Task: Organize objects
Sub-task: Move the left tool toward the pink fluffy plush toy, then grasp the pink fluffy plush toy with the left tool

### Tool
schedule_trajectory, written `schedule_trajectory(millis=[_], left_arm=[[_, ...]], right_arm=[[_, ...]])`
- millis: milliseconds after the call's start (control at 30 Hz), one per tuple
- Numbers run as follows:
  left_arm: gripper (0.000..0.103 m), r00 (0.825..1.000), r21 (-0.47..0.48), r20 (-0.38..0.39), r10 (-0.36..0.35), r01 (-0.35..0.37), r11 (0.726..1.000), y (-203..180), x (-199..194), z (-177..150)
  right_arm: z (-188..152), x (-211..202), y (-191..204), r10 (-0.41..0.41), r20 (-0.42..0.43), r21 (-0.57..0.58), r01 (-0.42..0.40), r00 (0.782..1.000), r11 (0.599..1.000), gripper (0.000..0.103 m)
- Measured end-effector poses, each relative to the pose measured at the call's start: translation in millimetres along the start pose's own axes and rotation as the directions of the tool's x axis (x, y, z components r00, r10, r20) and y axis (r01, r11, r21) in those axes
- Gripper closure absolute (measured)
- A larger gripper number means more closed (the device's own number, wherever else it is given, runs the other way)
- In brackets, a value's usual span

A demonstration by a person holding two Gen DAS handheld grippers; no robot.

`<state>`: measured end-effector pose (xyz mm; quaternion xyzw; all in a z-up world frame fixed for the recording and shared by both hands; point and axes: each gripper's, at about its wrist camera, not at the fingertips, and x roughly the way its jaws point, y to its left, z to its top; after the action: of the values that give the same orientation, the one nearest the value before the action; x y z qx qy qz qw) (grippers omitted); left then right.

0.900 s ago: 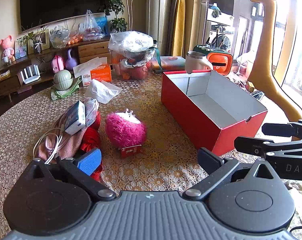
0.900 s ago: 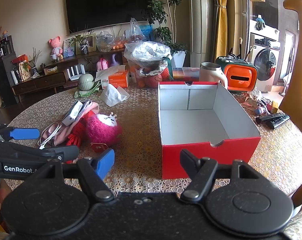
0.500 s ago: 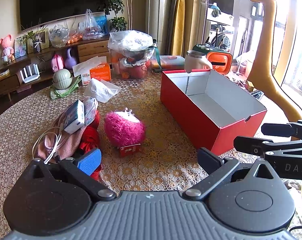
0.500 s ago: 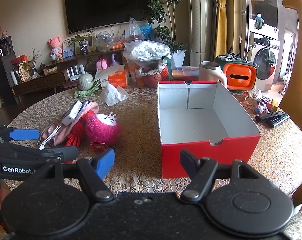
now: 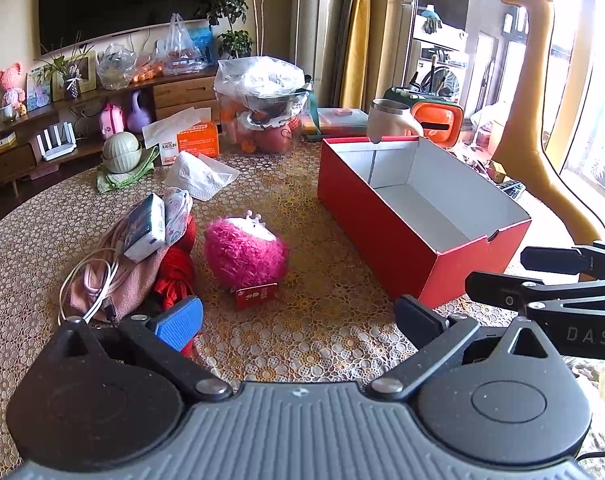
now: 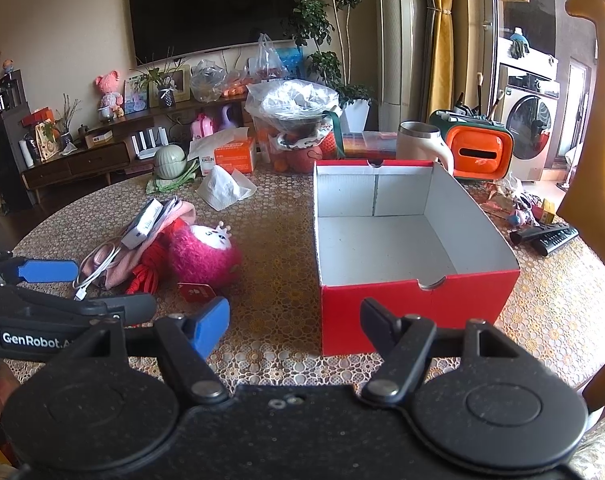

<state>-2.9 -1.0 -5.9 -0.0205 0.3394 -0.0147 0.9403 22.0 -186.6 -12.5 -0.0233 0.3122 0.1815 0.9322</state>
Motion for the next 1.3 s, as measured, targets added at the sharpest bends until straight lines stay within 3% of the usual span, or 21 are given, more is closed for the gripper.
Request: schedule_trajectory(millis=[167, 600, 967, 1300], left_arm=[[0.0, 0.999, -0.008, 0.01, -0.031, 0.031, 0.999, 1, -1, 1], [0.0, 1.0, -0.014, 0.006, -0.017, 0.017, 1.0, 7, 8, 4], [0.0, 0.998, 0.014, 0.002, 0.056, -0.056, 0.998, 21, 40, 16], [0.0, 0.99, 0.099, -0.019, 0.137, -0.134, 0.986, 25, 102, 30]], right_arm=[[0, 1, 0, -0.004, -0.009, -0.003, 0.004, 1.0, 1.0, 0.031], [6, 5, -7, -0.004, -0.005, -0.033, 0.004, 1.0, 0.999, 0.031], [38, 25, -68, -0.095, -0.003, 0.002, 0.095, 0.995, 0.995, 0.031], [56, 62, -125, -0.199, -0.046, 0.005, 0.2, 0.979, 0.98, 0.031]])
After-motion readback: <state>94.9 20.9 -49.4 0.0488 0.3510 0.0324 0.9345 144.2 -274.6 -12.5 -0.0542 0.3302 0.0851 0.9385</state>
